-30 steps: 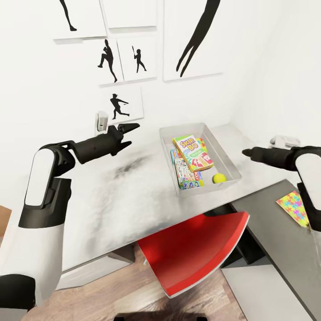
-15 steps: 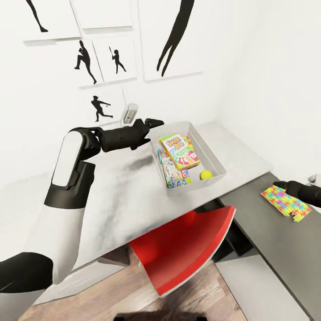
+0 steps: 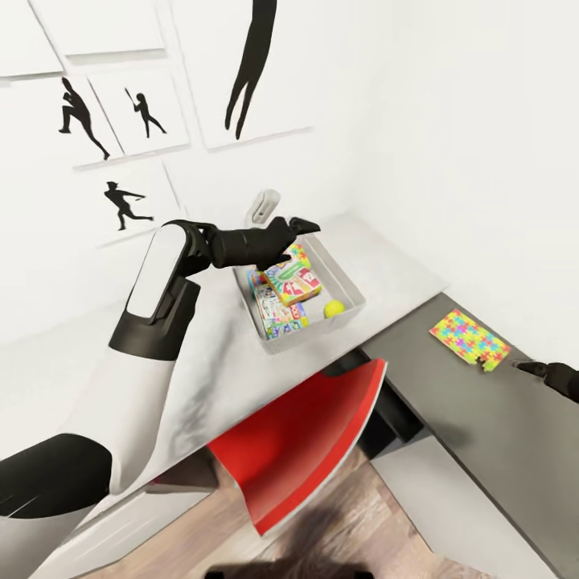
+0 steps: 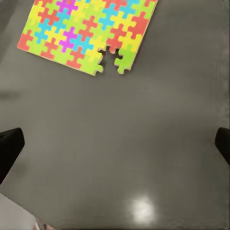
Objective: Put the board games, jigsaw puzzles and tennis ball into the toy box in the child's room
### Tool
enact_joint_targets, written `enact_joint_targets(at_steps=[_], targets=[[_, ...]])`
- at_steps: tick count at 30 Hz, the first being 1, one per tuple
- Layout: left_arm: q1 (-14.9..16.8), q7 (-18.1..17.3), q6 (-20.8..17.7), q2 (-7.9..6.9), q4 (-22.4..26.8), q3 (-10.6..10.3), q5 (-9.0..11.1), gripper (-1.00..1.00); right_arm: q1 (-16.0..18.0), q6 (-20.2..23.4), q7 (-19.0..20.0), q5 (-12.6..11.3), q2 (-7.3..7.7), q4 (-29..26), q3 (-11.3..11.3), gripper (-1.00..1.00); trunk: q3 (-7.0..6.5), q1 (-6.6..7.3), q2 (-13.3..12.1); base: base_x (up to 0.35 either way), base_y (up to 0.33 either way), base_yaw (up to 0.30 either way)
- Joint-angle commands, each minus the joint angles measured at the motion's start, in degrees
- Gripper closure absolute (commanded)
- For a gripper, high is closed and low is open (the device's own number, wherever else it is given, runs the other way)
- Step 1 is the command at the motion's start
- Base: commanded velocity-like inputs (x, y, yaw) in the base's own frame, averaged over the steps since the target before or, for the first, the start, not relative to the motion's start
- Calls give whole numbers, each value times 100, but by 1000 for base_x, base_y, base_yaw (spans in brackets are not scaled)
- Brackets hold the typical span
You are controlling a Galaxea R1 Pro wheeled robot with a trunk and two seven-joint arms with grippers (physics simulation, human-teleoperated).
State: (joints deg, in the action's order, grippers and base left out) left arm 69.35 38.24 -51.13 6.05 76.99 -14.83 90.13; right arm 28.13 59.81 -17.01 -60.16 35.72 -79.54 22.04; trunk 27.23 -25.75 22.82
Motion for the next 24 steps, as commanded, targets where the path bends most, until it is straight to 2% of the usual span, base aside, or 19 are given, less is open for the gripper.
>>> enact_joint_targets(at_steps=[1,7,14,24], targets=[[16,69,0,6,-15,-29,54,-100,-9,19,28,-61,36,28,30,-100,9,-3,10,0,0,-289],[47,93,5,-3,-55,-109,45,-100,-51,19,346,-60,102,111,76,-100,9,-3,10,0,0,-290],[51,206,-6,-39,-64,-117,42,-100,-58,19,459,-58,82,237,38,-100,9,-3,10,0,0,-291],[60,399,-11,-149,-105,-102,45,-100,-27,19,514,-74,26,420,-143,-100,9,-3,10,0,0,-291]])
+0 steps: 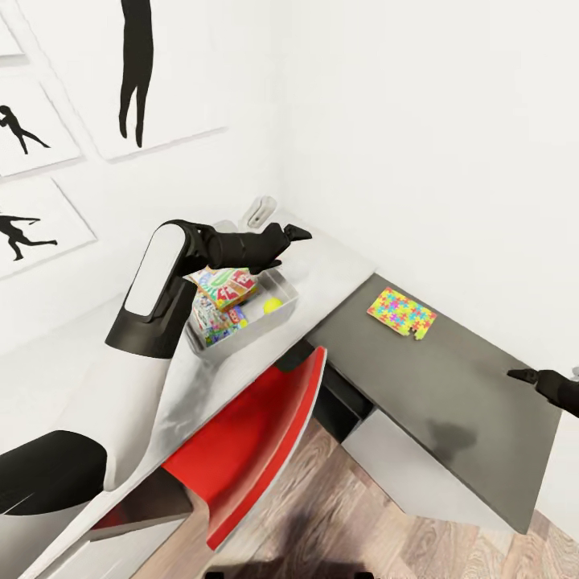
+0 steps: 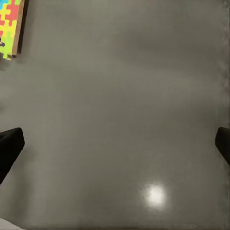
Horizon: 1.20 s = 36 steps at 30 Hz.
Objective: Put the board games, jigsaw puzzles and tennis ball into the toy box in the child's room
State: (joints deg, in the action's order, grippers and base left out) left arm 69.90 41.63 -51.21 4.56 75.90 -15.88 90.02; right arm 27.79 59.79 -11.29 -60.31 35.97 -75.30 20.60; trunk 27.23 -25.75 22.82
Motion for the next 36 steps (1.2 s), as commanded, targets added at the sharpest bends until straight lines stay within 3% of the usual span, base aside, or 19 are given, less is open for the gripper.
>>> enact_joint_targets(at_steps=[1,16,36], targets=[[5,69,-3,-14,-13,3,54,-100,9,21,-55,-66,-1,6,-11,-100,9,-3,10,0,0,-291],[19,99,-11,-78,-386,10,-55,-100,23,21,-41,-112,-46,107,-65,-100,9,-3,10,0,0,-291],[56,107,6,-424,-603,23,-182,-100,90,21,23,-103,-170,614,-257,-100,16,-3,10,0,0,-291]])
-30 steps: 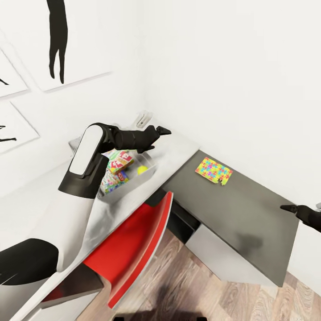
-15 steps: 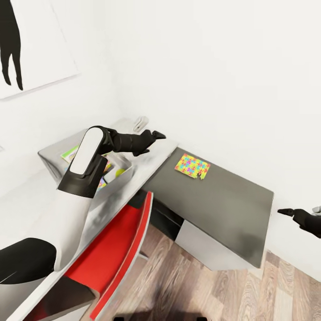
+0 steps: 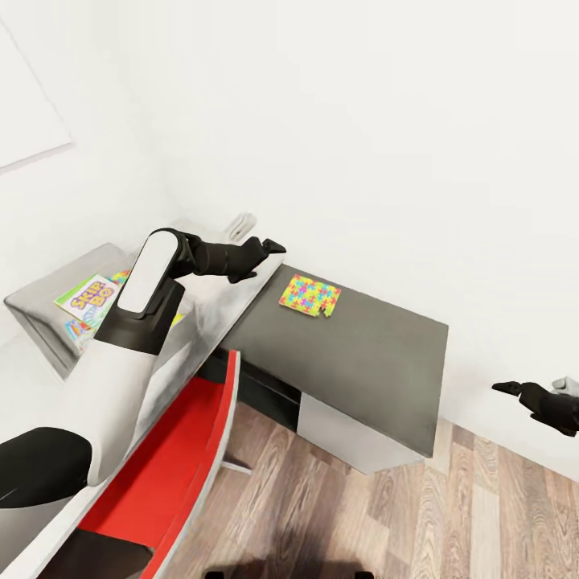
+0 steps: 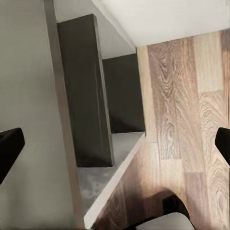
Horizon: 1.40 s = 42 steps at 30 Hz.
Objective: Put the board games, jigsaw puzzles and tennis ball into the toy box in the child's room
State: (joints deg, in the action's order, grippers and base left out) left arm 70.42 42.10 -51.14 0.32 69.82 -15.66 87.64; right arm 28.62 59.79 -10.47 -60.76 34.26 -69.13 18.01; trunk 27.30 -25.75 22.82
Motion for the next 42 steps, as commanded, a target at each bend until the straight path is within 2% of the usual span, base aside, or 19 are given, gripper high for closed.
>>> enact_joint_targets(at_steps=[1,6,8,9,12,13,16,27,33,36,42], targets=[[17,60,0,-29,-25,1,53,-100,7,21,-56,-57,-4,1,-18,-100,11,-3,10,0,0,-291],[67,61,5,-152,-155,2,52,-100,10,21,-50,-25,-21,13,-179,-100,21,-3,10,0,0,-286],[80,61,6,-214,-195,2,52,-100,14,21,-57,1,-22,17,-378,-100,26,-3,10,0,0,-283],[80,61,6,-214,-195,2,52,-100,14,21,-57,1,-22,17,-378,-100,28,-3,10,0,0,-283],[90,61,6,-301,-230,2,52,-100,41,21,-85,39,-19,26,-697,-100,36,-3,10,0,0,-281],[90,61,6,-301,-230,2,52,-100,41,21,-85,39,-19,26,-697,-100,39,-3,10,0,0,-281],[91,61,7,-373,-248,2,52,-100,116,21,-103,60,-24,105,-902,-100,48,-3,10,0,0,-280],[87,50,20,-470,-377,-1,32,-100,197,21,-90,111,-32,203,-1264,-100,90,-3,10,0,0,-246],[92,115,23,-471,-572,-4,-133,-100,200,21,-72,121,-33,113,-1409,-100,112,-3,10,0,0,-107],[99,173,21,-464,-775,-9,-309,-100,190,21,-66,123,-34,-4,-1479,-100,118,-3,10,30,0,-50],[112,211,18,-464,-1026,-27,-455,-100,171,21,-63,125,-34,-150,-1526,-100,123,-3,10,153,0,-25]])
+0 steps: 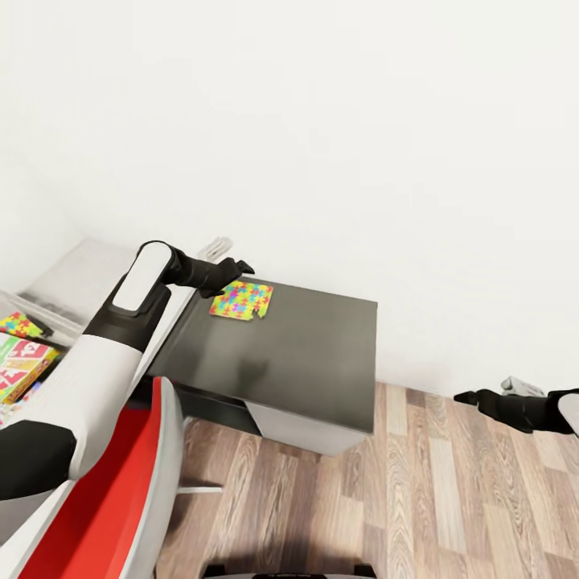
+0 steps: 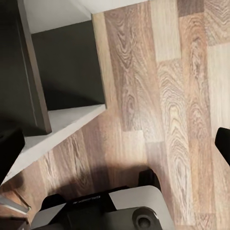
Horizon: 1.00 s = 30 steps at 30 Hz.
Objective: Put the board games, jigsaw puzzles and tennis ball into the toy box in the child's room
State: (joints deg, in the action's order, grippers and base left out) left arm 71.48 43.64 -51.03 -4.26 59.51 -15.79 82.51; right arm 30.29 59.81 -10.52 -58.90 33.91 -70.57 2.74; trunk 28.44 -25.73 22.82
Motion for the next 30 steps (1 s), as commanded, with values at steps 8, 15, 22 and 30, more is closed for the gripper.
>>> enact_joint_targets(at_steps=[8,15,22,30], targets=[[-17,81,18,-26,-240,-37,-45,-100,-17,19,-49,-60,-4,-99,-29,-100,11,-5,10,251,19,-7],[-40,85,27,-102,-378,-30,-57,-100,-21,19,-47,-60,-6,-119,-34,-100,11,-5,10,107,15,-2],[-45,57,41,-311,-474,-7,-59,-100,-29,19,-47,-60,-7,-131,-36,-100,11,-5,10,31,4,-1],[-46,28,47,-442,-560,0,-66,-100,-31,19,-47,-60,-8,-139,-37,-100,11,-5,10,9,1,0]])
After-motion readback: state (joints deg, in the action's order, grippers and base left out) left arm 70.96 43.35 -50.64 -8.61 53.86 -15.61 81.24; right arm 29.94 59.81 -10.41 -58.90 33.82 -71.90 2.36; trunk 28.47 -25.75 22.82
